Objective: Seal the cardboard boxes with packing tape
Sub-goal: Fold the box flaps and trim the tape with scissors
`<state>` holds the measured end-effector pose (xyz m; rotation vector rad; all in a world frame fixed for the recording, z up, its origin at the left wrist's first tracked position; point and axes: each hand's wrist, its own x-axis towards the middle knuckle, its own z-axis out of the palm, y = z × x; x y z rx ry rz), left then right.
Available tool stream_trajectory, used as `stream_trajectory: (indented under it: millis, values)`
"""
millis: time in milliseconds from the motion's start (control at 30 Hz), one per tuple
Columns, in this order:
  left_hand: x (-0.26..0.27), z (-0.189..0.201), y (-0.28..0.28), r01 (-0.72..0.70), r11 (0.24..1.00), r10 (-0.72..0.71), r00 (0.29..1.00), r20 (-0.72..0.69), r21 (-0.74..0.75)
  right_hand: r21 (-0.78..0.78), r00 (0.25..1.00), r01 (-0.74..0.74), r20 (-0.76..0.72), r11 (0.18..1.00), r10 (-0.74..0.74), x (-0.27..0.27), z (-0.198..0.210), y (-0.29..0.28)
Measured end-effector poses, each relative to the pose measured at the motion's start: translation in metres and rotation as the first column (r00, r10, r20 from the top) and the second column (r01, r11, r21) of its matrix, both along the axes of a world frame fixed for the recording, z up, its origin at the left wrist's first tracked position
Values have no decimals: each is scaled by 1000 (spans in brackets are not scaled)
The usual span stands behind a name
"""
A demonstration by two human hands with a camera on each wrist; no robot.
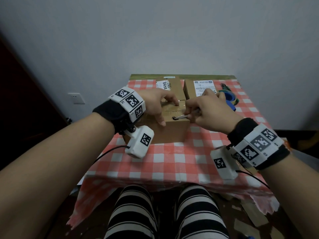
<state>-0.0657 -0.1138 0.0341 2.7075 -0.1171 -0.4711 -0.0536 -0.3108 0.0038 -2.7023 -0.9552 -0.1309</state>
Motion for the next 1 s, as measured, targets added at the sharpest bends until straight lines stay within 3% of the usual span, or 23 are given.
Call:
stream_trajectory:
  millis: [300,400,533,767,1000]
  values:
    - [1,-1,1,-17,1000,17,1000,-12,1,-239,946,-8,313,971,85,-16,6,19]
    - [1,0,1,-19,1000,19,1000,-12,0,-184,970,-12,235,983,56,-13,5,19]
    - [2,0,1,1,1000,-1,1000,0,20,5,999,23,-27,1000,-23,-3,0,12]
    - [3,-1,3,14,1000,-15,1000,7,19,114,989,8,-148,994,9,8,-7,9]
    - [5,-2,4,7,1000,-7,1000,0,11,181,987,-42,-145,983,68,11,-10,5]
